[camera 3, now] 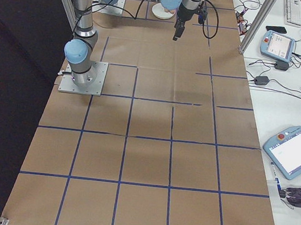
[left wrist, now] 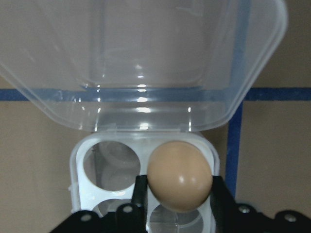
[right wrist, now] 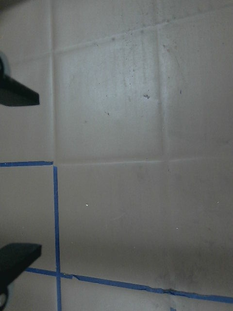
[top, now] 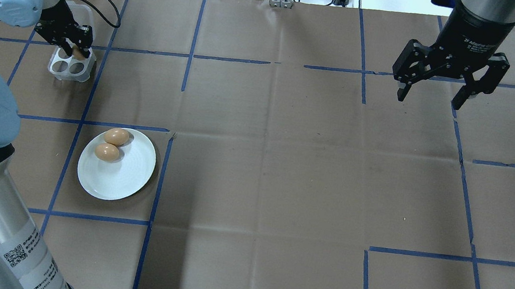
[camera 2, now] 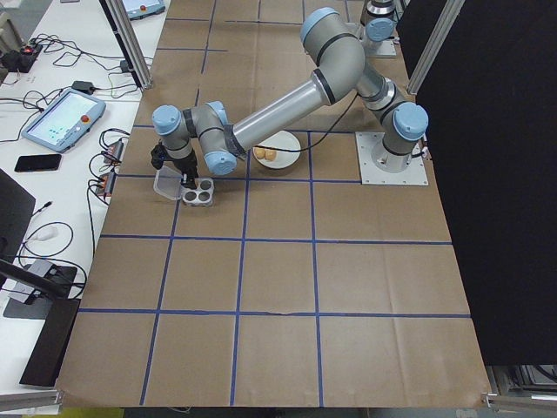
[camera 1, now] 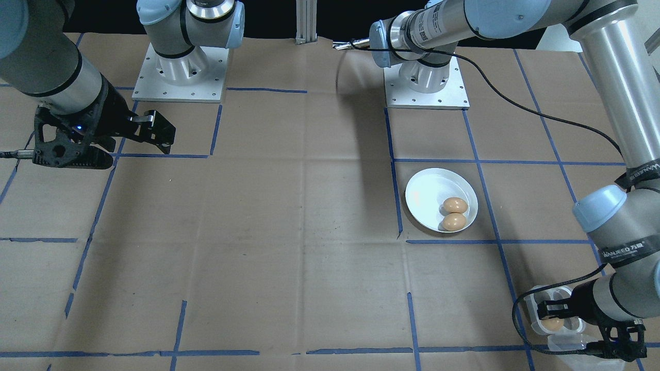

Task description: Place egg on plate

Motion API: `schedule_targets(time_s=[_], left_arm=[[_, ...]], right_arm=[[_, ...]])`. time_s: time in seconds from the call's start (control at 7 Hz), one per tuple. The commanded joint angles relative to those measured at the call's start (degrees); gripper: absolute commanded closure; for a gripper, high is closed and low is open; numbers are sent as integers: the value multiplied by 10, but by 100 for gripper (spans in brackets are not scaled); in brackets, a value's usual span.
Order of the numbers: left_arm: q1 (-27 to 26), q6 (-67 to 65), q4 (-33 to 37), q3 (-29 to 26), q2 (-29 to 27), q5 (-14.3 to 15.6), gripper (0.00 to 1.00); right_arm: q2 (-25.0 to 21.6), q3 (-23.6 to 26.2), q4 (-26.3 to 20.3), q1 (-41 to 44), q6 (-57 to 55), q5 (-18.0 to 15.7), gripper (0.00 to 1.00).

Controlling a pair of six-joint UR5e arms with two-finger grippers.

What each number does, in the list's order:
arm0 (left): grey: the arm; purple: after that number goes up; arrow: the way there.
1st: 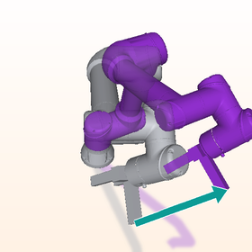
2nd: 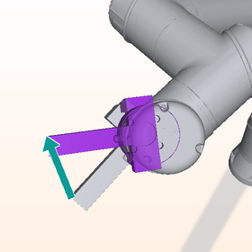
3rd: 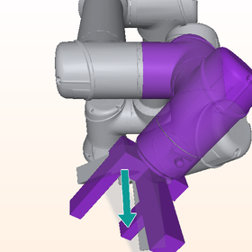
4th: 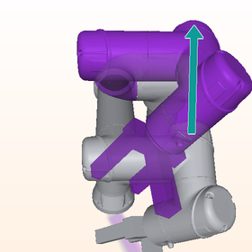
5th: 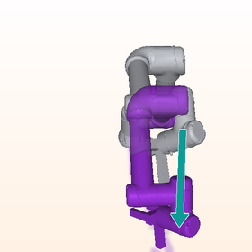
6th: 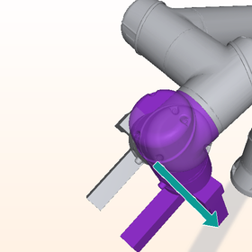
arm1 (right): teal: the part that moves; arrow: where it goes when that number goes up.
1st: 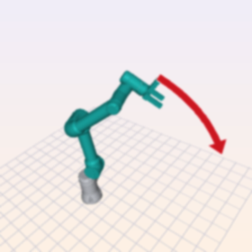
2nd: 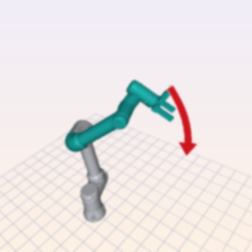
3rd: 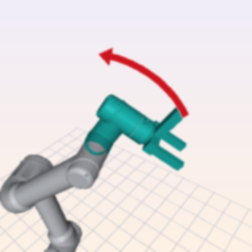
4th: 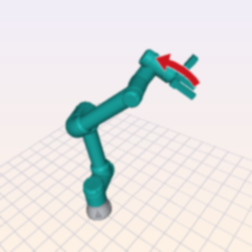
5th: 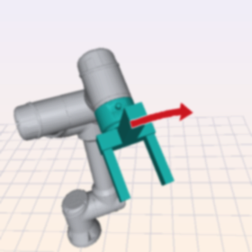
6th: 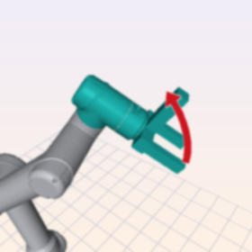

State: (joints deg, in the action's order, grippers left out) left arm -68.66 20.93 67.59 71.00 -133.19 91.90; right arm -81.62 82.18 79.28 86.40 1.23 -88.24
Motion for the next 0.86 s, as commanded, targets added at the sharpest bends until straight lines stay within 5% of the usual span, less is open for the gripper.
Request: schedule_targets(time_s=[0.0,0.71], left_arm=[[-1,0,2,-1,5,2,76],[-7,-36,156,25,143,1,76]], right_arm=[[0,0,0,0,0,0,0],[0,0,0,0,0,0,0]])
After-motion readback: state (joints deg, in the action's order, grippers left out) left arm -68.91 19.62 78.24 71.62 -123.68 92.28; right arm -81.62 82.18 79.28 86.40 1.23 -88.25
